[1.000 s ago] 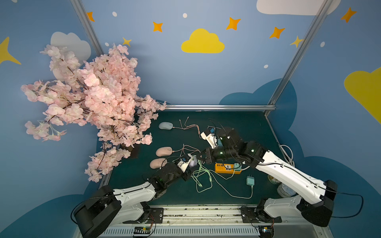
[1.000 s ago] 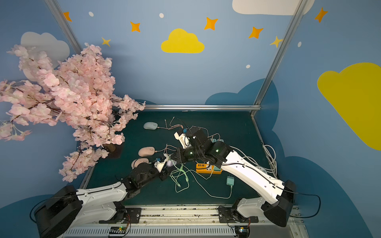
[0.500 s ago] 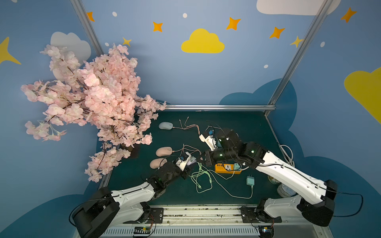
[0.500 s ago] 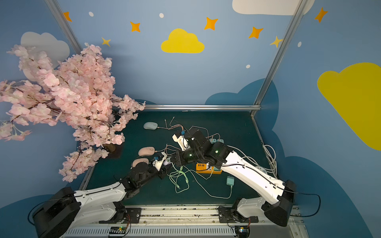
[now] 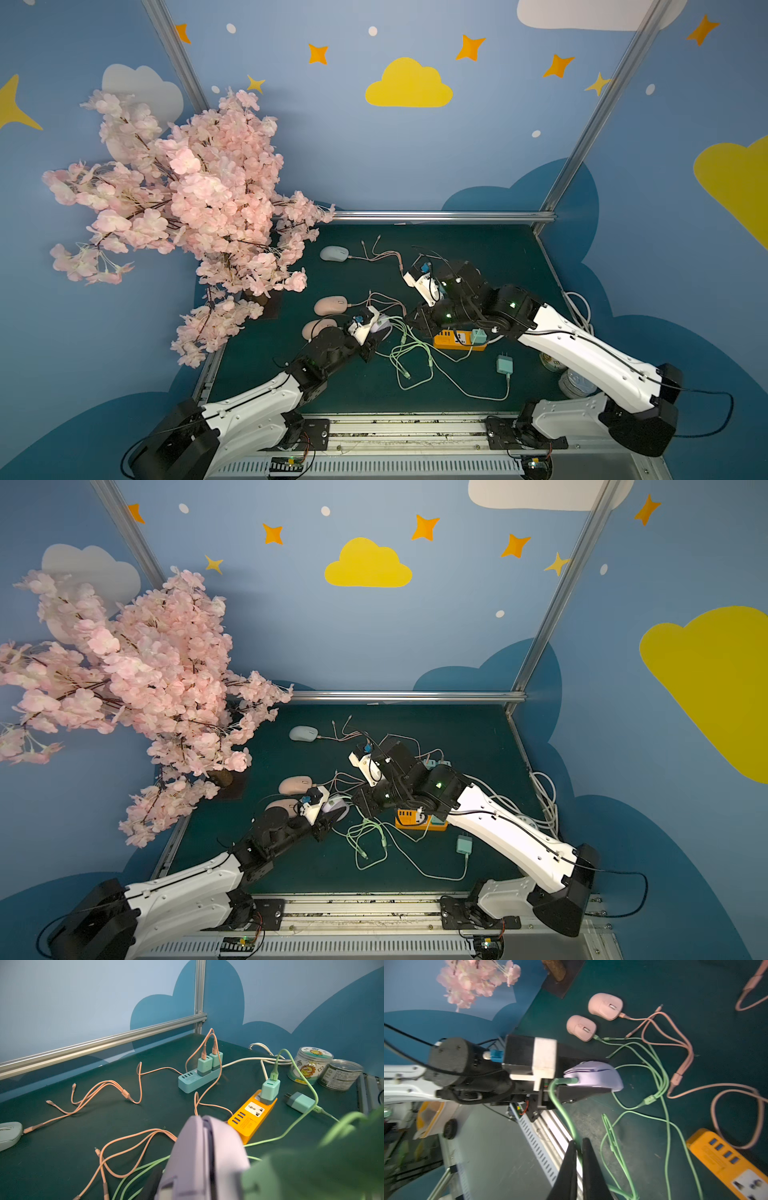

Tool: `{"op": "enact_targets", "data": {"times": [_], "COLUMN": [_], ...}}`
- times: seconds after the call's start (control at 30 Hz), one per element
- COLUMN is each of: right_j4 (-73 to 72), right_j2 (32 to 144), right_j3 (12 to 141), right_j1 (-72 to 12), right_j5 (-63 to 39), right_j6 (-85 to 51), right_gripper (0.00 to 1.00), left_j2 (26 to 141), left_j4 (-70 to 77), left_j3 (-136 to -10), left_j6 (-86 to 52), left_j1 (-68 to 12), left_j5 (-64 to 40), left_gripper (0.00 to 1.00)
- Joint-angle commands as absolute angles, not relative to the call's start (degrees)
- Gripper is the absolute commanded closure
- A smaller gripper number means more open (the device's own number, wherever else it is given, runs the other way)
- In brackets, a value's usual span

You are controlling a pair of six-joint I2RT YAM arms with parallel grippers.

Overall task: Unplug the wireless mouse
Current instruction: Pick up the mouse from the center of the board, then remove the power cord from the mouse.

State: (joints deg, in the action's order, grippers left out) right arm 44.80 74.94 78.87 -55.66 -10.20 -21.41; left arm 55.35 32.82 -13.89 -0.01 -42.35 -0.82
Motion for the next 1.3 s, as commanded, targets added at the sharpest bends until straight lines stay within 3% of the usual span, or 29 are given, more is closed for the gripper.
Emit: {"op": "enact_targets", "data": {"times": [0.0,0.1,0.2,0.4,0.63,1.03,1.27], "right_j4": [50.0,43.9,39.8,39.7,38.1,34.6,32.7], "right_j2": [73.1,70.4,70.0,73.5,77.7,81.2,81.8], "right_j3": [80.2,75.4,72.4,71.5,73.1,73.2,73.5], "right_j1": [-55.5,-56.6,-57.1,-57.4,-58.6,-60.1,-60.3], "right_j5": [-6.2,-14.4,-19.8,-13.4,-13.5,-5.5,-6.0], "right_j6": [-13.6,-12.1,-11.5,-9.6,-11.1,-13.9,-14.4], "right_gripper": [0.78,0.53,0.48,0.59,0.60,0.81,0.82], "left_j2": [54.3,55.5,58.2,61.7,63.4,64.0,63.4], "left_j4": [25.9,23.6,21.8,21.0,20.5,21.2,20.9], "left_j3": [-16.2,-17.5,-19.1,-21.3,-22.5,-22.9,-22.9], "left_j6": [1.8,2.1,1.9,0.3,0.1,-0.6,-0.7], "left_j1": [-42.0,-41.9,-41.8,-41.8,-41.9,-42.0,-42.3], "left_j5": [-4.8,-6.2,-7.7,-12.6,-15.1,-15.7,-15.6], "left_gripper": [0.62,0.63,0.65,0.68,0.68,0.68,0.67]}}
